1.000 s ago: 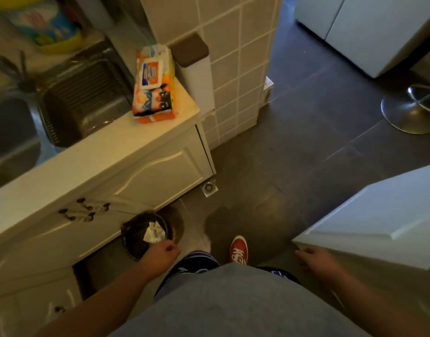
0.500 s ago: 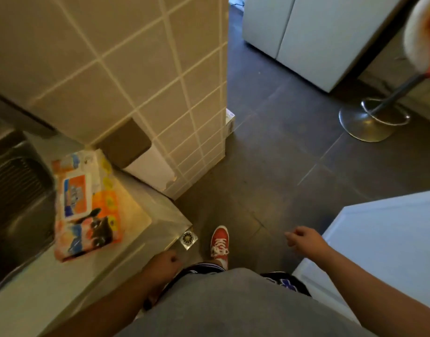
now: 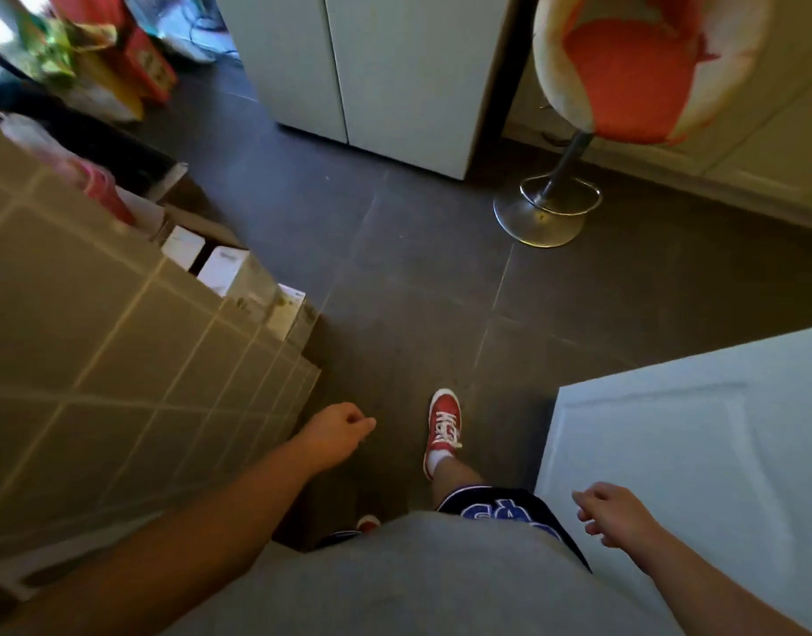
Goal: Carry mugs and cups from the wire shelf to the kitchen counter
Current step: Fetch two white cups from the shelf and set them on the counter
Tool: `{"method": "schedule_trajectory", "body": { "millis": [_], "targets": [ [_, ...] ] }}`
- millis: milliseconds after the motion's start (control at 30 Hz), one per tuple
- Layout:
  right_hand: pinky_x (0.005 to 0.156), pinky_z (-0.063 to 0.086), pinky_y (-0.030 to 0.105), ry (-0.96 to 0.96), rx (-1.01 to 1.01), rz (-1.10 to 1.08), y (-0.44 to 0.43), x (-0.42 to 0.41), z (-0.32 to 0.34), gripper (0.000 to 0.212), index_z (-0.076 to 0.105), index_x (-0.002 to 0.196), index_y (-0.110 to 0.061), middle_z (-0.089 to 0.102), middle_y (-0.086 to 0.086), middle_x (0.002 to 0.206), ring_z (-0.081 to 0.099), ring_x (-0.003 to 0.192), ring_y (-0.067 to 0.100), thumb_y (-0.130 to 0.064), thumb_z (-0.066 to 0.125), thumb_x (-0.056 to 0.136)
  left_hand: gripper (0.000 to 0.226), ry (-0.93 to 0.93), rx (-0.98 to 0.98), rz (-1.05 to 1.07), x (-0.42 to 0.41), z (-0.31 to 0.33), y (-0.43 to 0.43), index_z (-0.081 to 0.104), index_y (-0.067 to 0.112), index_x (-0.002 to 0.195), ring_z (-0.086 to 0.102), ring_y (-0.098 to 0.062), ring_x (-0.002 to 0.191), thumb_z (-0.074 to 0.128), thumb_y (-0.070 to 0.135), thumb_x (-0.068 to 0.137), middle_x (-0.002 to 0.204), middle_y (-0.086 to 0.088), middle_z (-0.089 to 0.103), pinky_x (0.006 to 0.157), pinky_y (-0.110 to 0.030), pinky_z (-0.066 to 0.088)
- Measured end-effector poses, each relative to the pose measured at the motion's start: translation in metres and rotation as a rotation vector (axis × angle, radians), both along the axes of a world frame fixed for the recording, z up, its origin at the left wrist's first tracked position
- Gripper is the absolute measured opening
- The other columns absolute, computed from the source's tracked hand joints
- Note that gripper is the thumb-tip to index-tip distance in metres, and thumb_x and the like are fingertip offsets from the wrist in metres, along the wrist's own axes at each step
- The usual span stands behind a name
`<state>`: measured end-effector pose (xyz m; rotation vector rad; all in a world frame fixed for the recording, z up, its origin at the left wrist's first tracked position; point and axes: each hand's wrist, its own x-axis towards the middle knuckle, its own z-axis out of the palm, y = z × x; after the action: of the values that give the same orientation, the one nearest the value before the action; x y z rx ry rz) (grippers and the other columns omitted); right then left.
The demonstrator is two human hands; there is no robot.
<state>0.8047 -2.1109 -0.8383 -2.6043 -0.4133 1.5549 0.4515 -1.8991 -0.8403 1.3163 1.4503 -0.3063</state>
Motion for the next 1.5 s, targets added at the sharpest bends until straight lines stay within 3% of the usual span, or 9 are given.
{"method": "schedule_trajectory", "body": {
  "millis": [167, 333, 733, 867, 967, 1100, 1267, 1400, 1500],
  "targets": [
    [0.049, 0.035, 0.024, 0.043, -0.032, 0.089, 0.1, 0.045, -0.004, 0.023, 0.056, 0.076, -0.004, 0.063, 0.014, 0.072, 0.052, 0.054, 0.022, -0.019, 0.059, 0.093, 0.007, 0.049, -0.039, 0.091, 0.029, 0.0, 0.063, 0.06, 0.032, 0.096, 0.064, -0.012, 0.089, 0.057, 0.038, 0.093, 0.097, 0.002, 0.067, 0.076, -0.03, 0.052],
    [0.05, 0.037, 0.024, 0.093, 0.056, 0.316, 0.247, 0.068, 0.015, 0.023, 0.058, 0.078, -0.004, 0.06, 0.012, 0.072, 0.053, 0.06, 0.02, -0.019, 0.058, 0.095, 0.017, 0.152, -0.055, 0.214, 0.019, 0.01, 0.105, 0.064, 0.022, 0.101, 0.066, -0.016, 0.088, 0.057, 0.036, 0.094, 0.096, -0.003, 0.068, 0.083, -0.037, 0.056],
    [0.047, 0.041, 0.02, 0.083, 0.278, 0.527, 0.565, 0.03, 0.015, 0.018, 0.064, 0.084, 0.001, 0.064, 0.01, 0.071, 0.053, 0.054, 0.017, -0.016, 0.062, 0.092, 0.013, 0.266, -0.146, 0.376, -0.012, -0.016, 0.236, 0.063, 0.027, 0.089, 0.062, -0.007, 0.08, 0.058, 0.039, 0.092, 0.089, 0.005, 0.066, 0.062, -0.022, 0.045],
    [0.053, 0.044, 0.022, 0.043, 0.237, 0.594, 0.627, 0.039, 0.025, 0.023, 0.065, 0.086, 0.0, 0.069, 0.009, 0.076, 0.059, 0.061, 0.017, -0.022, 0.062, 0.092, 0.022, 0.213, -0.113, 0.33, 0.004, -0.015, 0.31, 0.066, 0.023, 0.102, 0.061, -0.011, 0.084, 0.055, 0.04, 0.092, 0.094, 0.003, 0.066, 0.071, -0.028, 0.048],
    [0.055, 0.044, 0.025, -0.001, 0.211, 0.586, 0.658, 0.055, 0.026, 0.024, 0.066, 0.087, -0.001, 0.07, 0.009, 0.078, 0.06, 0.063, 0.018, -0.023, 0.06, 0.093, 0.021, 0.177, -0.067, 0.338, 0.016, -0.007, 0.372, 0.066, 0.022, 0.092, 0.065, -0.012, 0.082, 0.057, 0.041, 0.091, 0.09, 0.002, 0.068, 0.074, -0.031, 0.054],
    [0.051, 0.041, 0.026, -0.023, 0.143, 0.544, 0.692, 0.082, 0.013, 0.024, 0.065, 0.083, 0.001, 0.068, 0.011, 0.073, 0.058, 0.058, 0.02, -0.021, 0.062, 0.092, 0.025, 0.156, -0.007, 0.31, 0.029, 0.003, 0.456, 0.065, 0.024, 0.098, 0.065, -0.012, 0.083, 0.055, 0.046, 0.091, 0.092, 0.002, 0.068, 0.08, -0.035, 0.056],
    [0.049, 0.041, 0.026, -0.052, 0.062, 0.552, 0.749, 0.106, -0.008, 0.023, 0.066, 0.078, -0.005, 0.069, 0.008, 0.07, 0.06, 0.056, 0.019, -0.024, 0.064, 0.091, 0.026, 0.145, 0.098, 0.355, 0.042, 0.009, 0.553, 0.064, 0.018, 0.09, 0.066, -0.02, 0.082, 0.056, 0.043, 0.09, 0.087, -0.004, 0.068, 0.079, -0.037, 0.056],
    [0.049, 0.041, 0.026, -0.058, 0.058, 0.579, 0.821, 0.109, -0.024, 0.026, 0.065, 0.072, -0.004, 0.068, 0.004, 0.06, 0.059, 0.049, 0.017, -0.025, 0.066, 0.088, 0.022, 0.126, 0.091, 0.426, 0.042, 0.009, 0.609, 0.063, 0.021, 0.09, 0.065, -0.015, 0.078, 0.055, 0.042, 0.092, 0.085, -0.001, 0.067, 0.062, -0.029, 0.051],
    [0.051, 0.043, 0.025, -0.028, 0.071, 0.651, 0.886, 0.094, -0.028, 0.026, 0.065, 0.07, -0.005, 0.067, 0.002, 0.055, 0.057, 0.046, 0.016, -0.025, 0.068, 0.086, 0.022, 0.133, 0.035, 0.546, 0.031, 0.011, 0.631, 0.063, 0.02, 0.1, 0.067, -0.016, 0.083, 0.055, 0.039, 0.094, 0.093, -0.002, 0.068, 0.071, -0.031, 0.057]
  ]
}}
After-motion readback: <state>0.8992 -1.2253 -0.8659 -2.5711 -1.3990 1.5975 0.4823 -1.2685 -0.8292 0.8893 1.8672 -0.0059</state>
